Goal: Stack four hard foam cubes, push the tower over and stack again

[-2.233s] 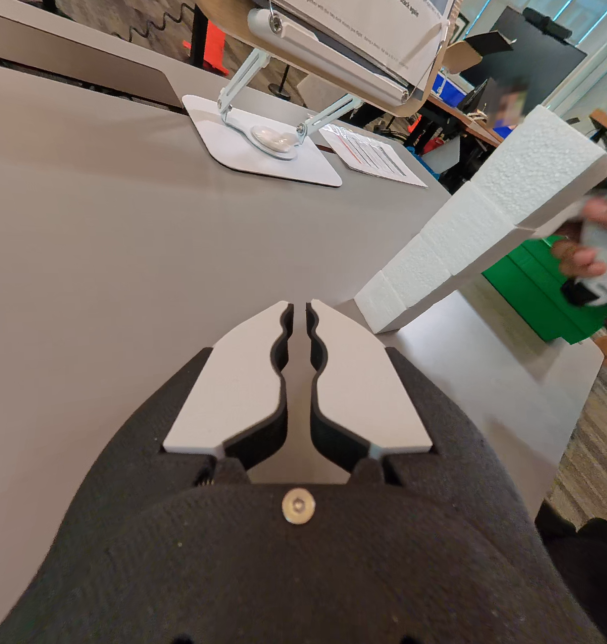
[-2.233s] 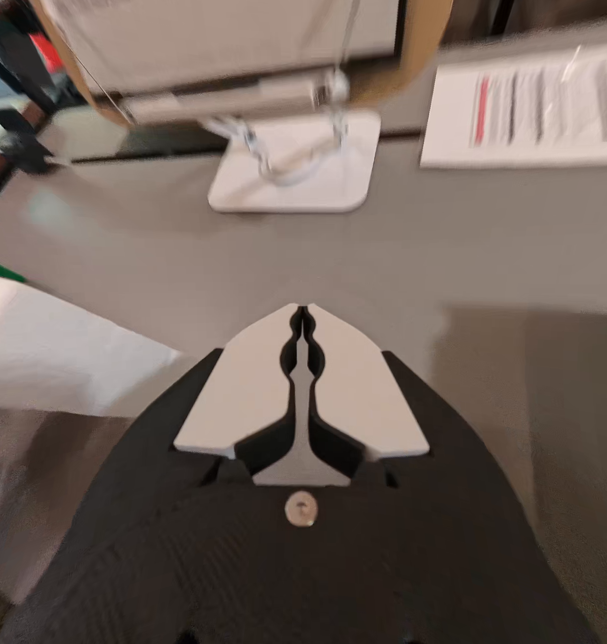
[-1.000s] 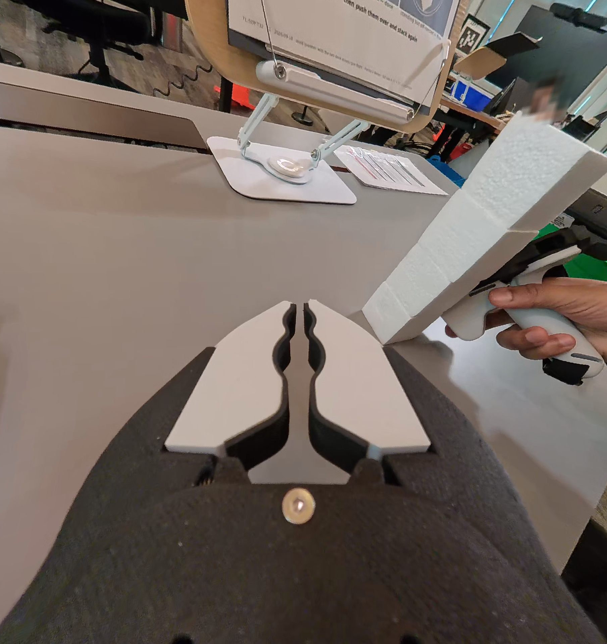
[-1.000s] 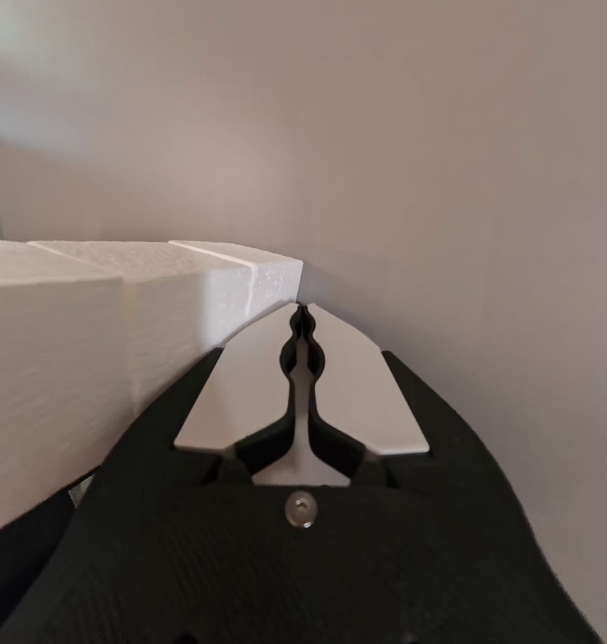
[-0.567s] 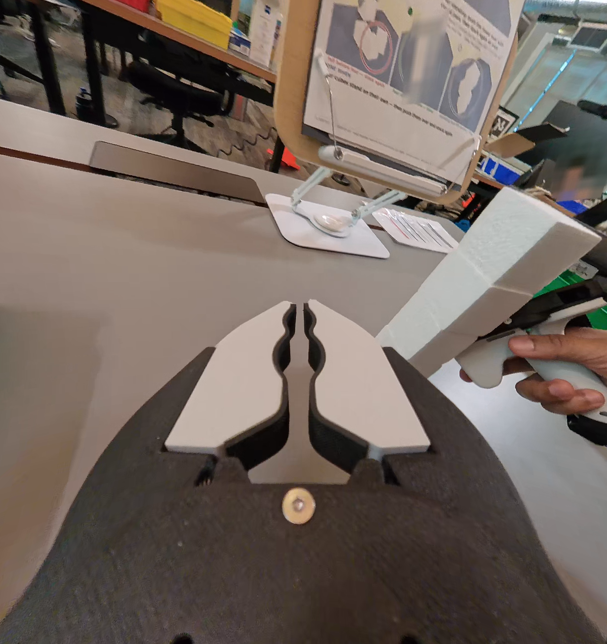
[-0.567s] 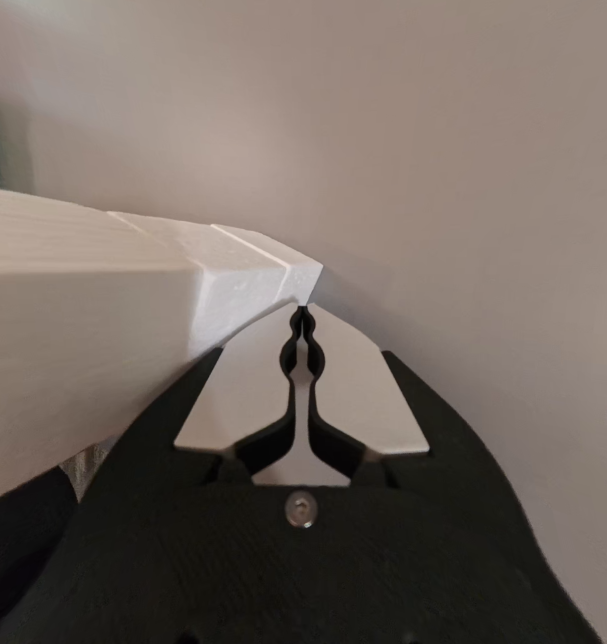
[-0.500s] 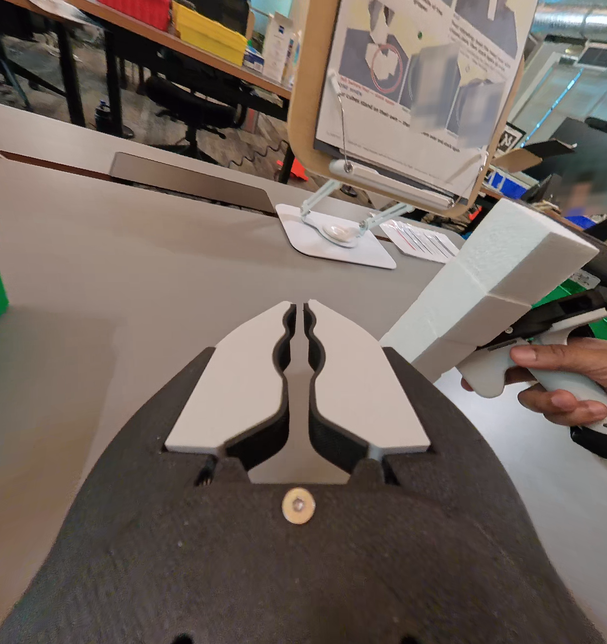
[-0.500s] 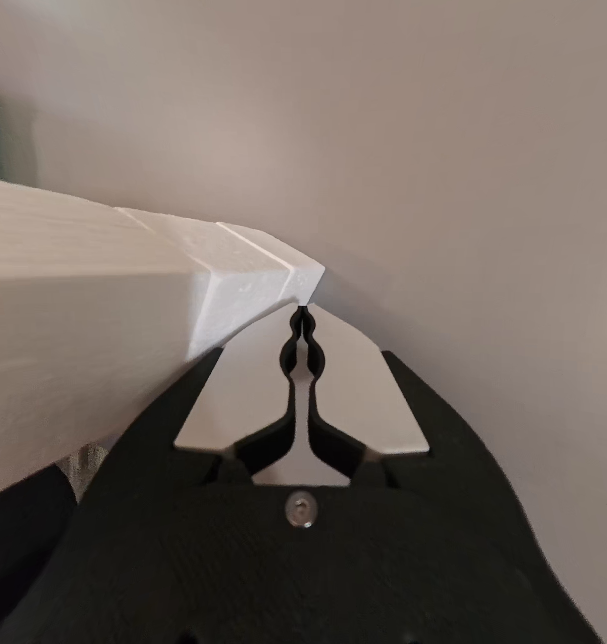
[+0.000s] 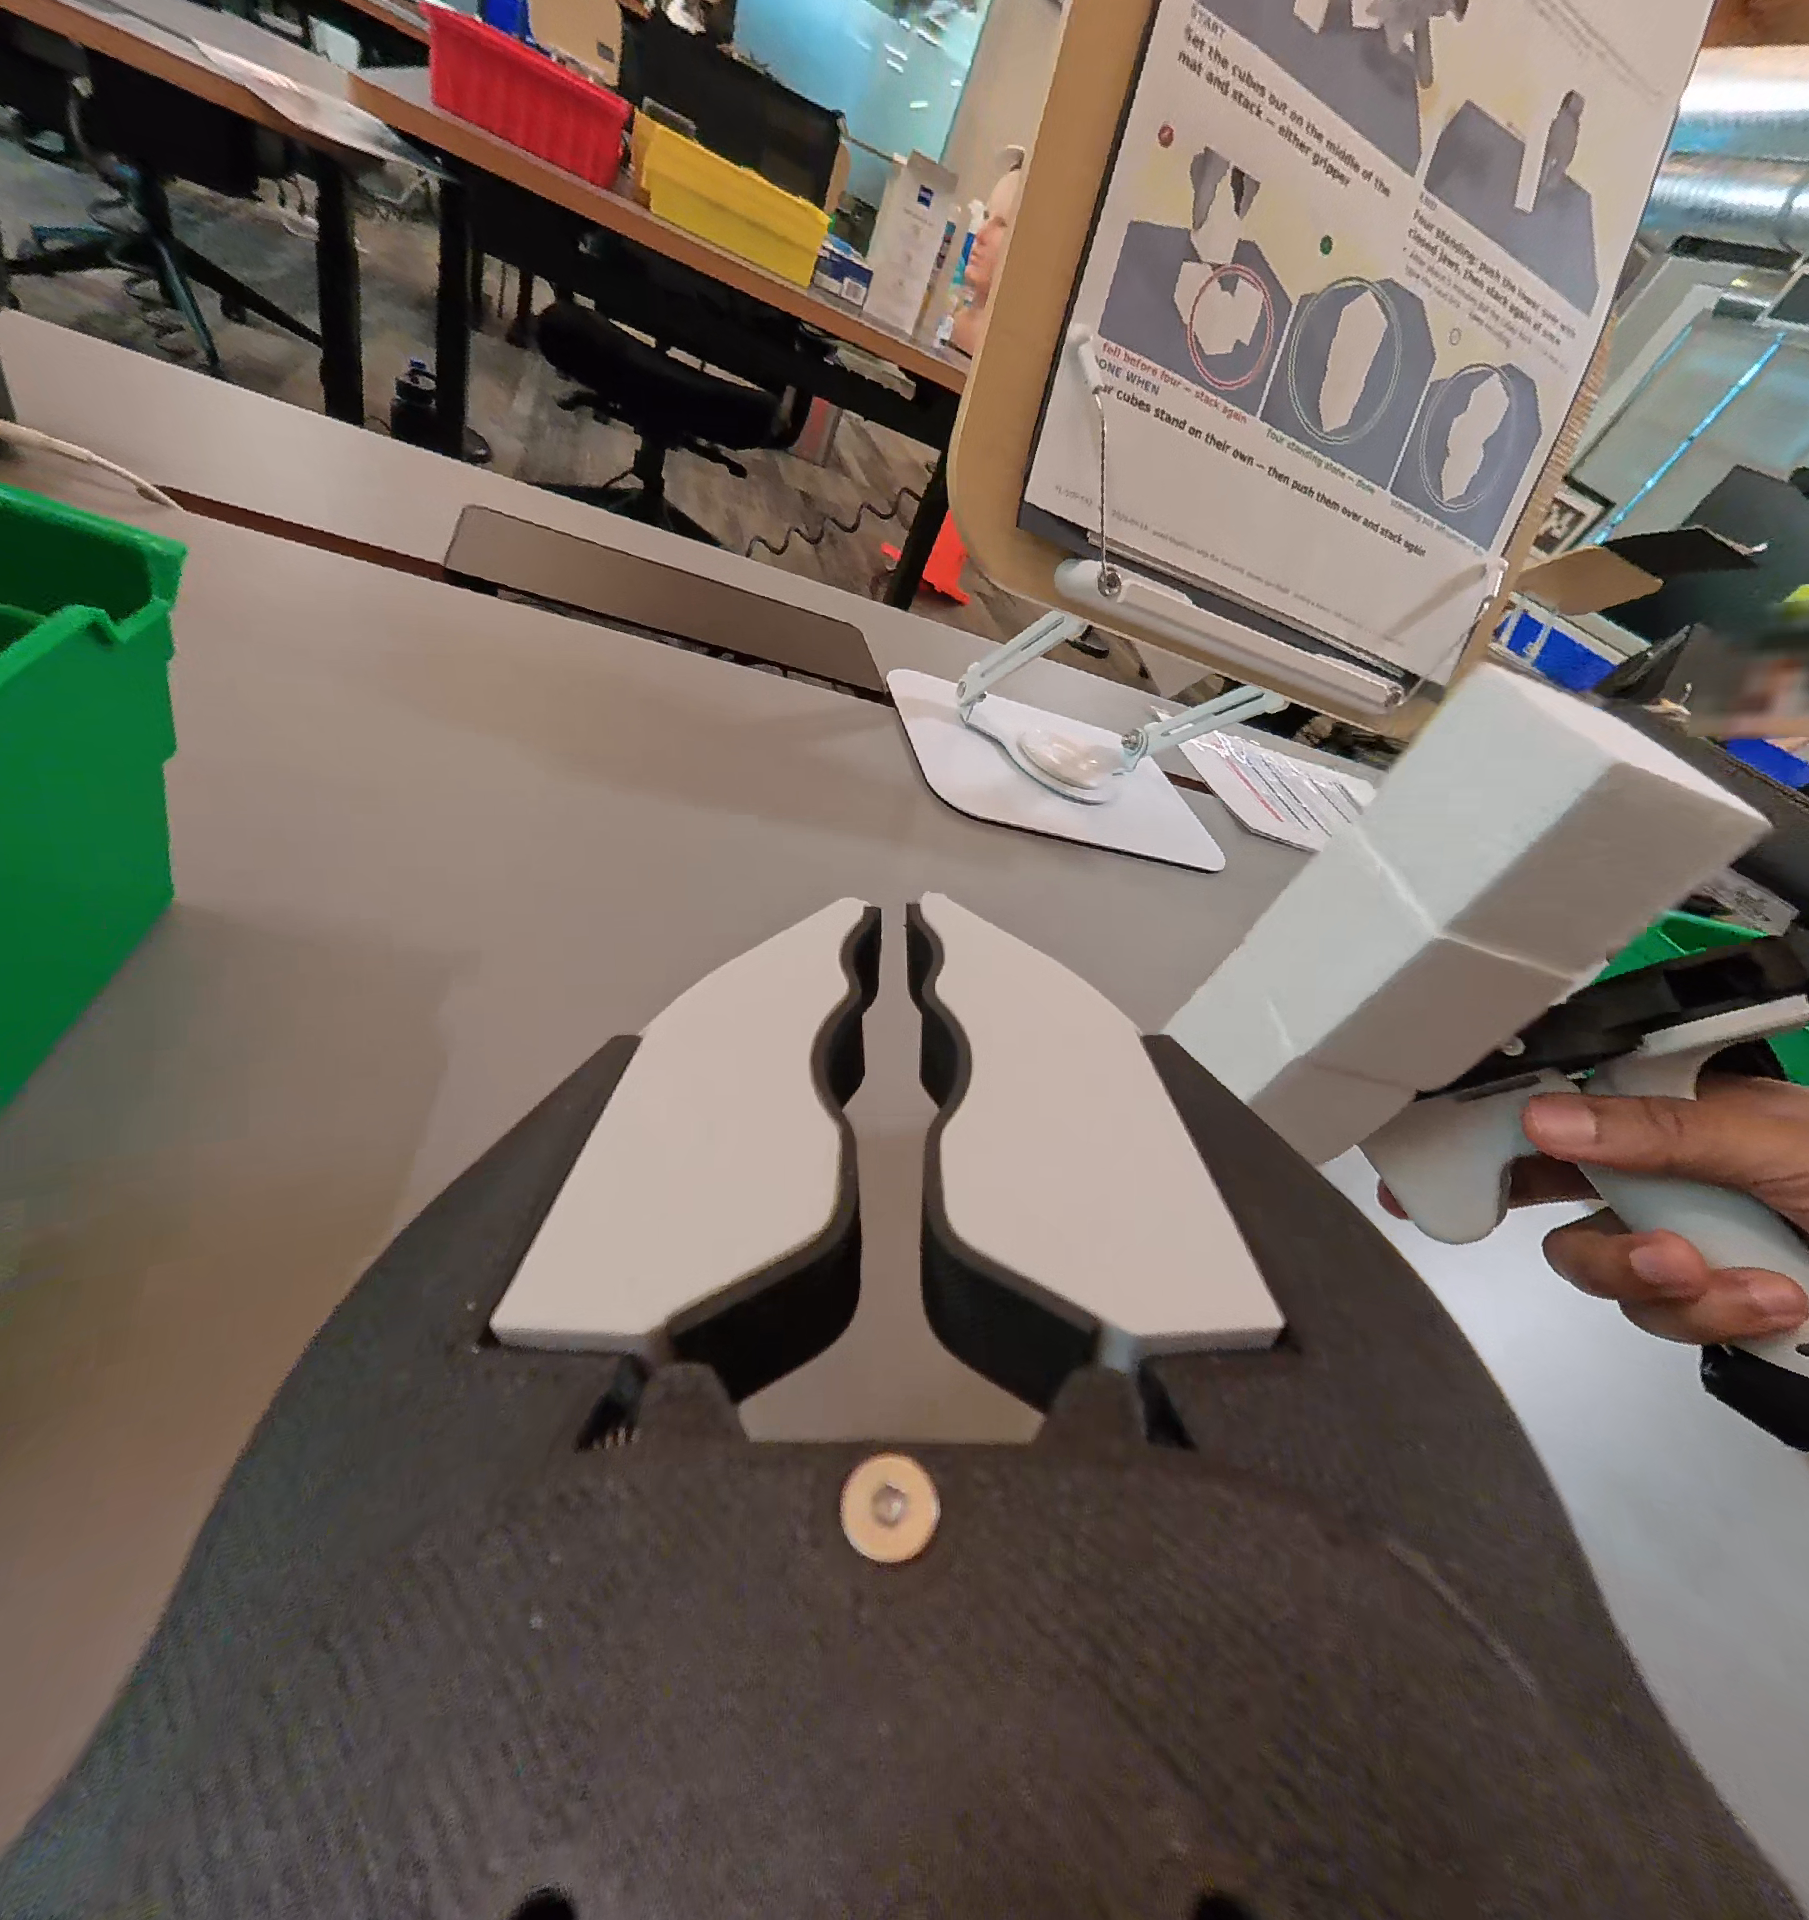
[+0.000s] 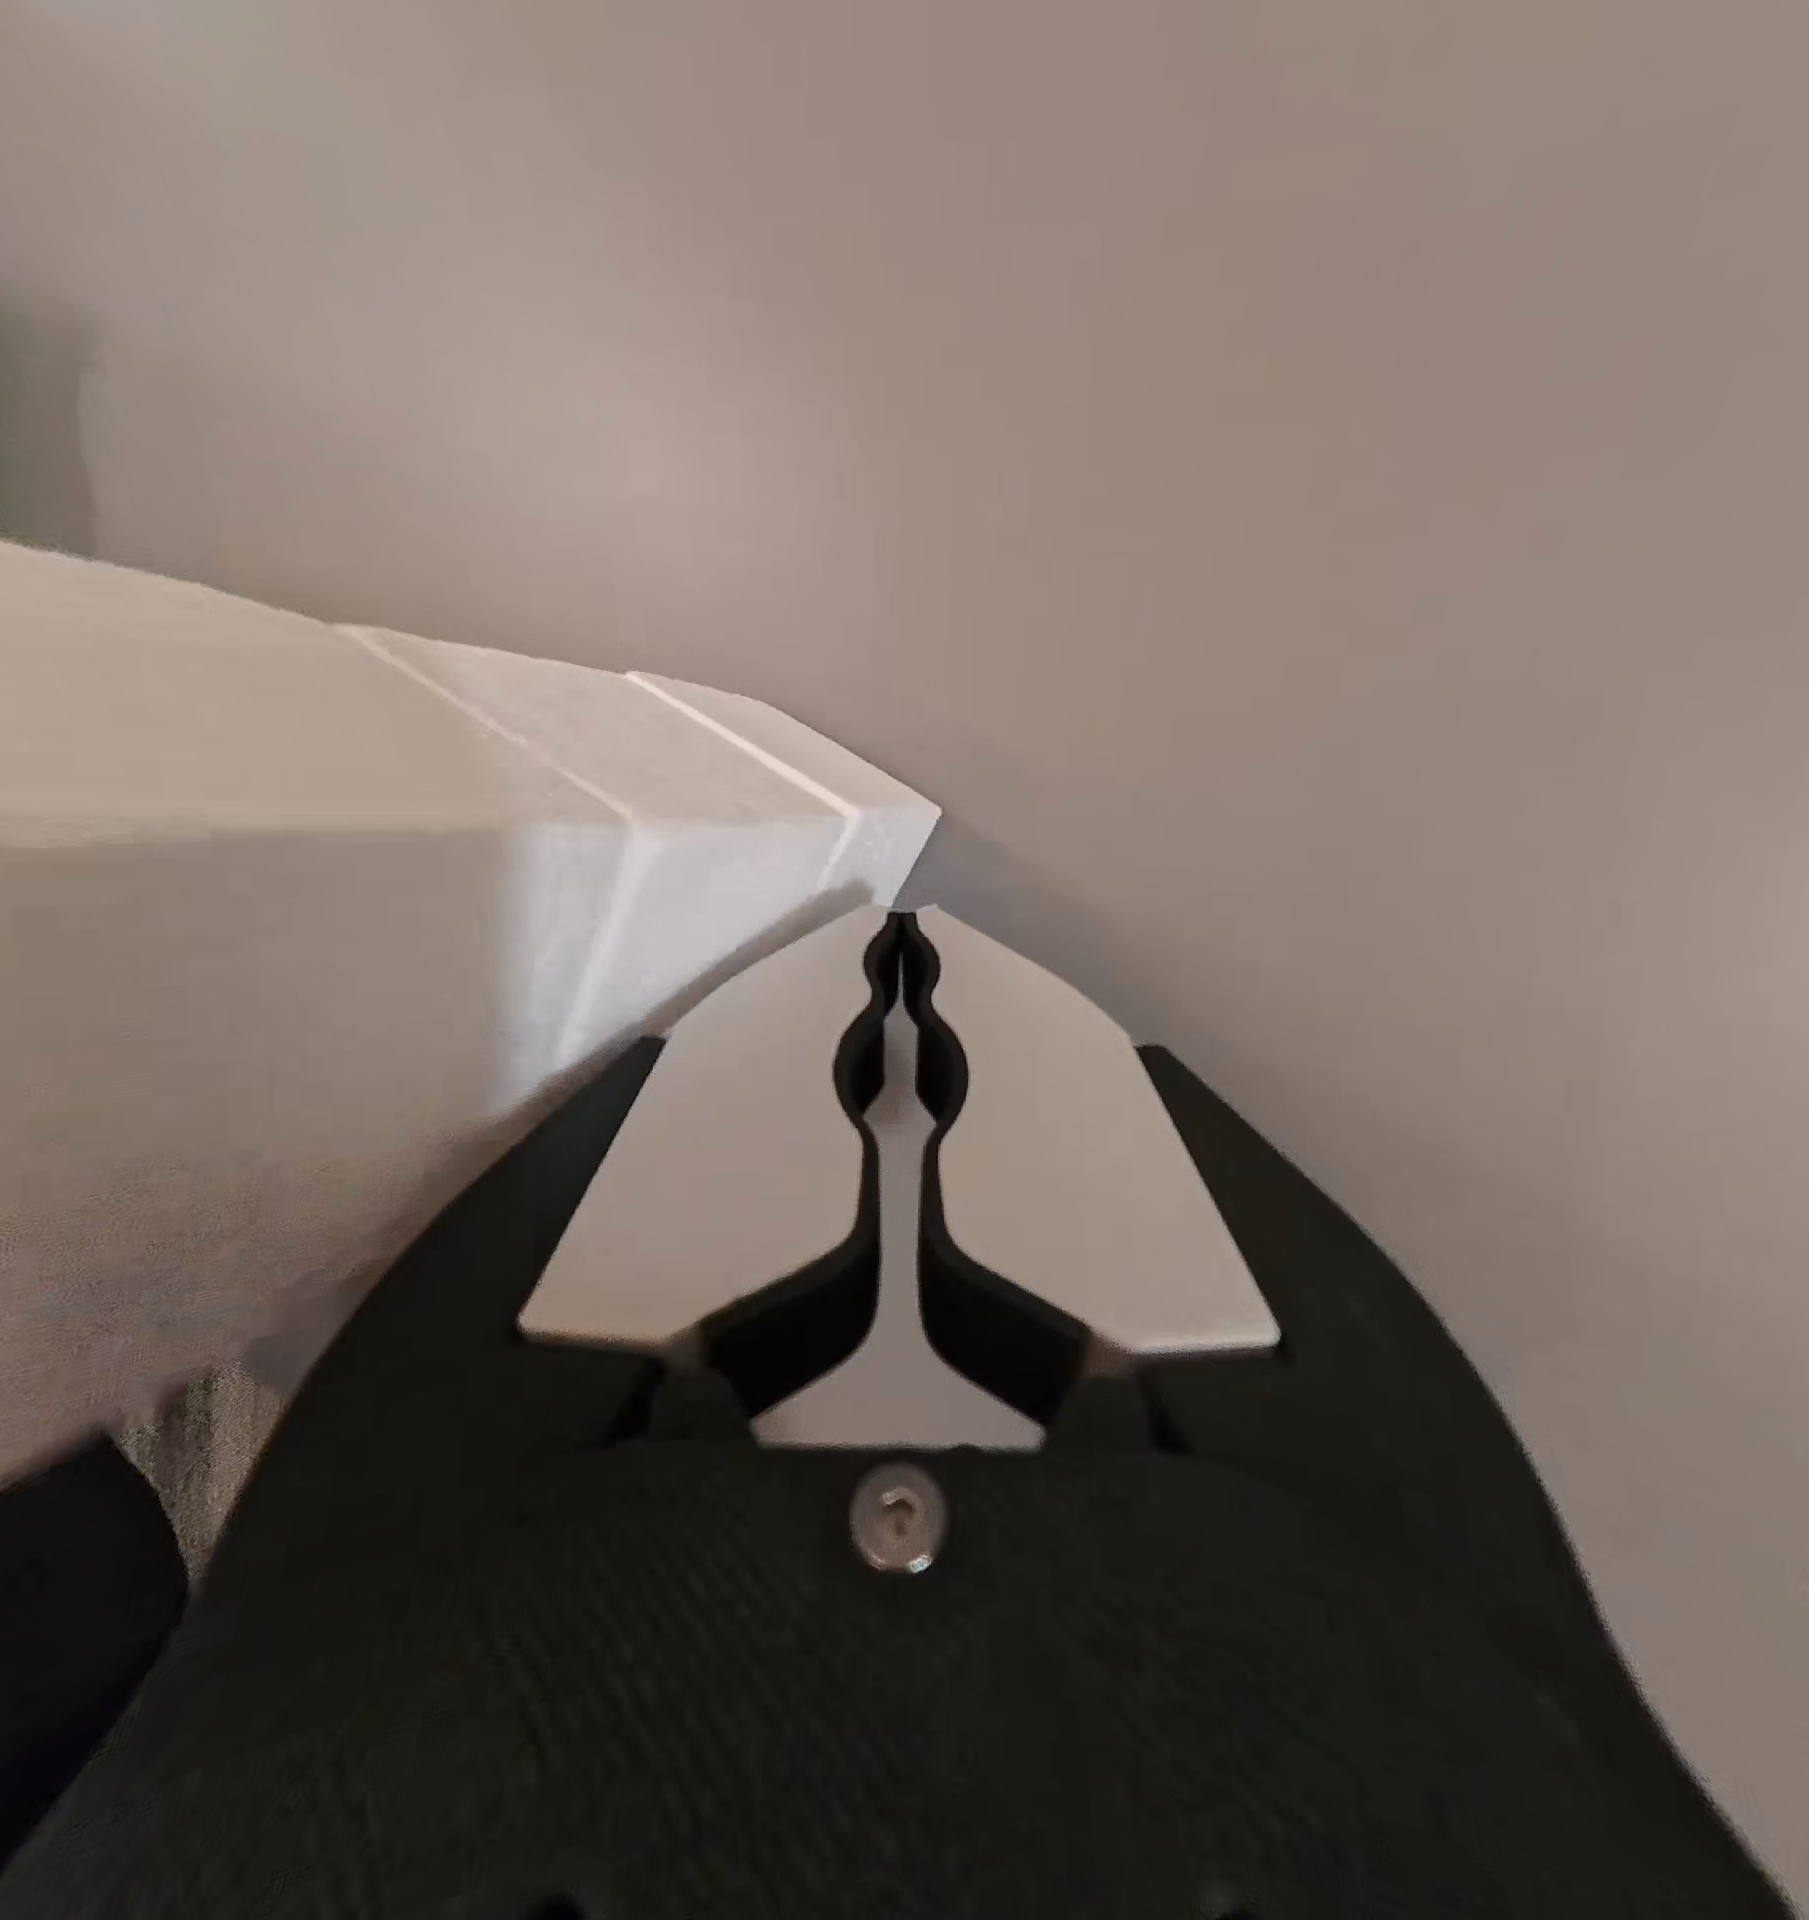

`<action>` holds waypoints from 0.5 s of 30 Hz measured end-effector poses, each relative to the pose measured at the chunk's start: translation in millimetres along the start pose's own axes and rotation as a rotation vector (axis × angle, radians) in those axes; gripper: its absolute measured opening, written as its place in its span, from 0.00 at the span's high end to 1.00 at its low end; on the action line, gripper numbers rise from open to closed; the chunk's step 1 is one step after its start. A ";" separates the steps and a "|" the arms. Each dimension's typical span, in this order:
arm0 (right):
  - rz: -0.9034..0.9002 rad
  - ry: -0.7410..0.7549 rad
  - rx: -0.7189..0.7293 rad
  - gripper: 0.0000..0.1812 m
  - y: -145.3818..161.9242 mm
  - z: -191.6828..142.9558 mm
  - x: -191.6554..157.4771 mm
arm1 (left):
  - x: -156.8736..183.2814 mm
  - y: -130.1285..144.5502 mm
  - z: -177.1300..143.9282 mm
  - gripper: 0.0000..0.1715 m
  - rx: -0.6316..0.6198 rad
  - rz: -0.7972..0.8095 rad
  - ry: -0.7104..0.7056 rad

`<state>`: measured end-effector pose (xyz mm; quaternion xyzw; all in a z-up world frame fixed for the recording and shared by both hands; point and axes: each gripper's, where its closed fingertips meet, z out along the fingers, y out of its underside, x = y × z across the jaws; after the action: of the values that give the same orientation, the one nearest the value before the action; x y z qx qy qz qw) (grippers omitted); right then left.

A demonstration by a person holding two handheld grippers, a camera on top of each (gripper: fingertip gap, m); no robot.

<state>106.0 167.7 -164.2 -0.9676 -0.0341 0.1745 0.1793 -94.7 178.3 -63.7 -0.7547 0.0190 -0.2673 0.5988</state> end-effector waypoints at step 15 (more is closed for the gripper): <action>-0.159 0.045 -0.007 1.00 -18.9 6.5 -34.0 | -33.3 -35.6 -22.5 0.98 0.189 -0.027 -0.147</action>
<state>71.8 183.1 -152.0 -0.9661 -0.1076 0.1378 0.1900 -143.2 179.8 -40.7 -0.7128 -0.0605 -0.2196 0.6634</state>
